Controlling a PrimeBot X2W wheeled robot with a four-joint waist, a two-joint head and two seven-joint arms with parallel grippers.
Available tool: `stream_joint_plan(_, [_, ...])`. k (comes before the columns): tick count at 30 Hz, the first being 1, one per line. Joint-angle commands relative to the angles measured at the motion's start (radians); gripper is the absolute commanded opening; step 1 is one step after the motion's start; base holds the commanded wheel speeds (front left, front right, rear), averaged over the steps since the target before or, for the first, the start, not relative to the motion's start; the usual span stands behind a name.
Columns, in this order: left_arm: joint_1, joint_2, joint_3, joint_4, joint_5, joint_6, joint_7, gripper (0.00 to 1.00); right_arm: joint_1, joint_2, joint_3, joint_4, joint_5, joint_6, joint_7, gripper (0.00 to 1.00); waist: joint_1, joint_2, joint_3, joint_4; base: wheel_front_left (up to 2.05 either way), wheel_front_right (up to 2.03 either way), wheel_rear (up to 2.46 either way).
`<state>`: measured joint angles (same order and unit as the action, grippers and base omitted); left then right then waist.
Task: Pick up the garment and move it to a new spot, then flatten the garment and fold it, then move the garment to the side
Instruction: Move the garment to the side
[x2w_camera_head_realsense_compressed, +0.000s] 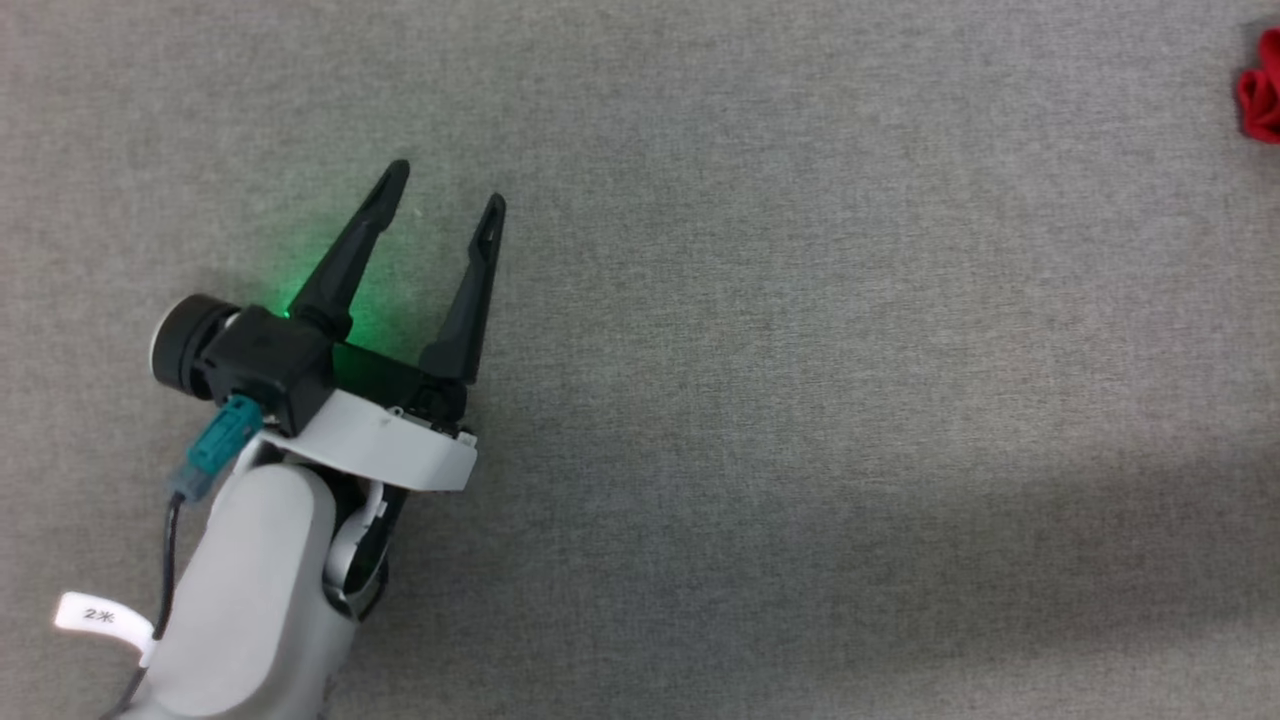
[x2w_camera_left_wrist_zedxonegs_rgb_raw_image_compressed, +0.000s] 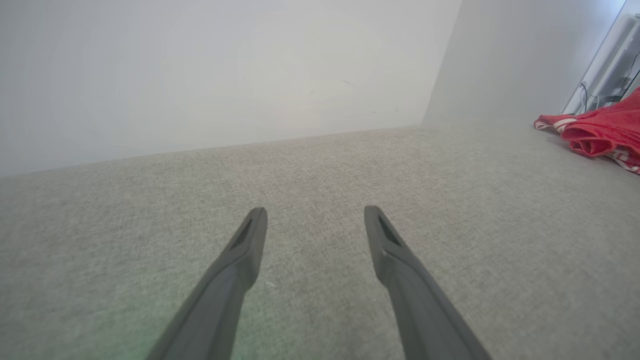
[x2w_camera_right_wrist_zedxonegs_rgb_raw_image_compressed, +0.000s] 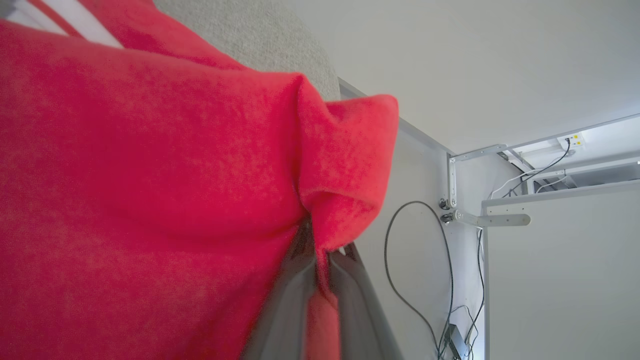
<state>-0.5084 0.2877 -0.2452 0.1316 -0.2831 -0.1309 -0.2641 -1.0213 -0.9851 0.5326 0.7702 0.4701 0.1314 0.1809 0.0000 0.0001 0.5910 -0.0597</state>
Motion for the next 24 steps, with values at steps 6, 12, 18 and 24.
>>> stream_joint_plan(6, [0.006,0.003,-0.002,0.018,-0.006,0.000,0.001,1.00,-0.040,0.042,0.013,0.097,0.015,-0.002,-0.034,1.00,0.0000,-0.0001,-0.023,0.022,0.00,0.00,0.00])
stream_joint_plan(12, [0.025,0.003,0.007,0.027,-0.010,0.000,0.001,1.00,-0.052,0.073,0.027,0.139,0.037,-0.002,-0.058,1.00,0.0000,-0.0001,-0.064,0.028,0.00,0.00,0.00])
stream_joint_plan(18, [0.058,-0.001,0.019,0.041,-0.018,0.000,0.001,1.00,-0.040,0.111,0.044,0.161,0.066,-0.002,-0.104,1.00,0.0000,-0.0001,-0.137,0.034,0.00,0.00,0.00])
stream_joint_plan(24, [0.115,-0.010,0.044,0.061,-0.030,0.000,0.001,1.00,0.004,0.161,0.060,0.170,0.102,-0.002,-0.169,1.00,0.0000,-0.0001,-0.235,0.042,0.00,0.00,0.00])
